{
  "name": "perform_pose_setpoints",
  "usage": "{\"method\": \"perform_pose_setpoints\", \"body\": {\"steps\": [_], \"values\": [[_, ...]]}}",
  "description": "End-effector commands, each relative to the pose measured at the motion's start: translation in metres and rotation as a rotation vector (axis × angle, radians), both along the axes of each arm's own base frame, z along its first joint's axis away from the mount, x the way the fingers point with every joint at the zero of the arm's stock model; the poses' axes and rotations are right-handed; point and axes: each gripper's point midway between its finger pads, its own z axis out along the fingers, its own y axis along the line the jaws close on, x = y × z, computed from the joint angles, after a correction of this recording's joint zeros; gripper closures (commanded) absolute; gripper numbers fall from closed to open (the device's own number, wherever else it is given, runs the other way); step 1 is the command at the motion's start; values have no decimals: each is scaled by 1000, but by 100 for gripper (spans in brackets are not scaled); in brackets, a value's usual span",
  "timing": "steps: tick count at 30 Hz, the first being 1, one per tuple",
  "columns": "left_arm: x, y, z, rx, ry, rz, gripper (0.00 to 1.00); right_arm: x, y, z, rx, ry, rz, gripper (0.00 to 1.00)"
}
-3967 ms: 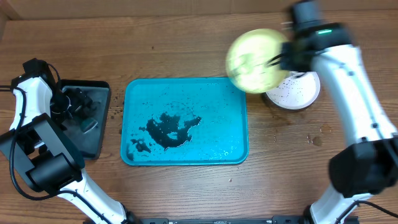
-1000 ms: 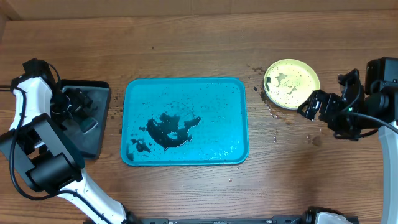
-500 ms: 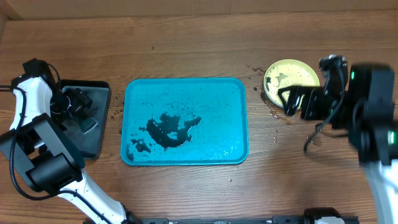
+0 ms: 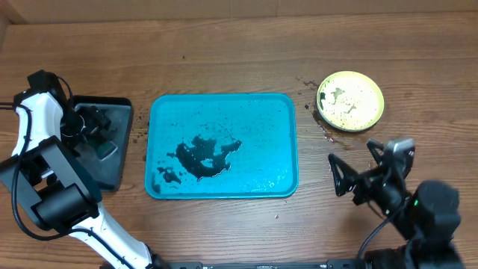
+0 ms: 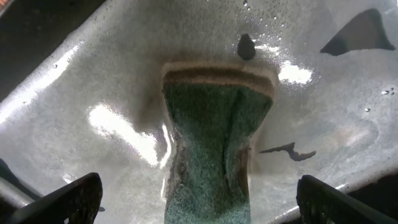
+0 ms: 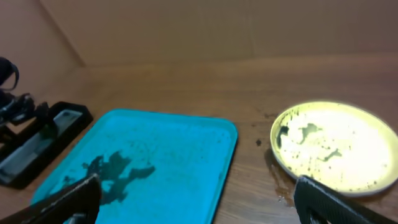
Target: Clean dirty plates on tray and stack at the side
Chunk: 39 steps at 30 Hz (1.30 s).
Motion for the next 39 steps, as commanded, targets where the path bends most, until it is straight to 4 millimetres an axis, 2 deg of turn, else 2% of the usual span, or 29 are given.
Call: {"method": "perform_pose_setpoints", "body": {"steps": [1, 7, 16, 21, 29, 35, 39], "values": [[0, 2, 8, 14, -17, -2, 0, -2, 0, -22, 1, -73, -1, 0], [0, 2, 8, 14, -17, -2, 0, -2, 1, -40, 16, -191, 8, 0], [0, 2, 8, 14, -17, -2, 0, -2, -4, -26, 27, -395, -25, 0], [0, 2, 8, 14, -17, -2, 0, 3, -8, -30, 29, -437, -54, 0], [0, 2, 8, 14, -17, -2, 0, 12, -32, -35, 13, -414, -200, 0], [0, 2, 8, 14, -17, -2, 0, 17, -48, -67, -27, -282, -291, 0], [0, 2, 8, 14, -17, -2, 0, 17, -54, -67, -37, -282, -327, 0]]}}
